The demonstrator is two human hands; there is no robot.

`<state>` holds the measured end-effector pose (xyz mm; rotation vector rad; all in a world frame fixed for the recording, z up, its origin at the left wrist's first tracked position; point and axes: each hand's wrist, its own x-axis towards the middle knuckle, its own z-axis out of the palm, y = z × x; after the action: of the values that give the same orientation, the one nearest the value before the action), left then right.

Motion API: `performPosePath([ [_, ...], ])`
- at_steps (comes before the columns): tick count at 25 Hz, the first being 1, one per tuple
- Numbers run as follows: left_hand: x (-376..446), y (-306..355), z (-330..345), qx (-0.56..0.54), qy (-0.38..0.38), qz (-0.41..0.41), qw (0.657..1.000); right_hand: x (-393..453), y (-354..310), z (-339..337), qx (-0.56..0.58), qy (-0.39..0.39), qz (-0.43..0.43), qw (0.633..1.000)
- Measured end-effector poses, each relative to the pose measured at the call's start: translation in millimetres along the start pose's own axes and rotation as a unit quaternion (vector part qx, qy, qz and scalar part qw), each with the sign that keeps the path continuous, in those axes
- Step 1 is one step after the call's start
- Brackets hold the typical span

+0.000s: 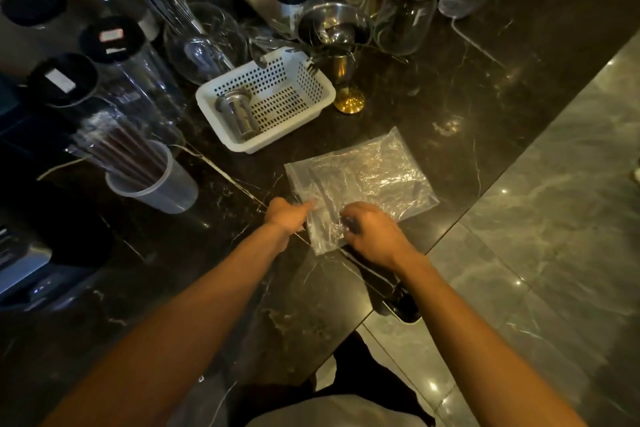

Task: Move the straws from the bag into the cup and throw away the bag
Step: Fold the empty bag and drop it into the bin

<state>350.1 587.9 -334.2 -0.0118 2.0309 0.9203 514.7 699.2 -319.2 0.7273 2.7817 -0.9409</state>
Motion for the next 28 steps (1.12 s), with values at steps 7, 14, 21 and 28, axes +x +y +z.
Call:
performPosePath([
  [7,-22.8,25.7,-9.0,-0.213,-0.118,-0.005,0.970,-1.0,14.7,2.3,-0.068,-0.057,0.018,0.996],
  [14,-44.5,53.7,-51.0,-0.241,-0.131,0.136,0.952,4.3,-9.1,-30.1,0.204,0.147,0.018,0.968],
  [21,-55.3,51.8,-85.3,-0.213,-0.073,0.230,0.947,7.9,-50.5,-99.7,0.443,0.117,-0.014,0.889],
  [28,-63.3,38.8,-97.7,-0.200,-0.055,0.277,0.938,14.3,-64.3,-107.2,0.541,0.127,0.018,0.831],
])
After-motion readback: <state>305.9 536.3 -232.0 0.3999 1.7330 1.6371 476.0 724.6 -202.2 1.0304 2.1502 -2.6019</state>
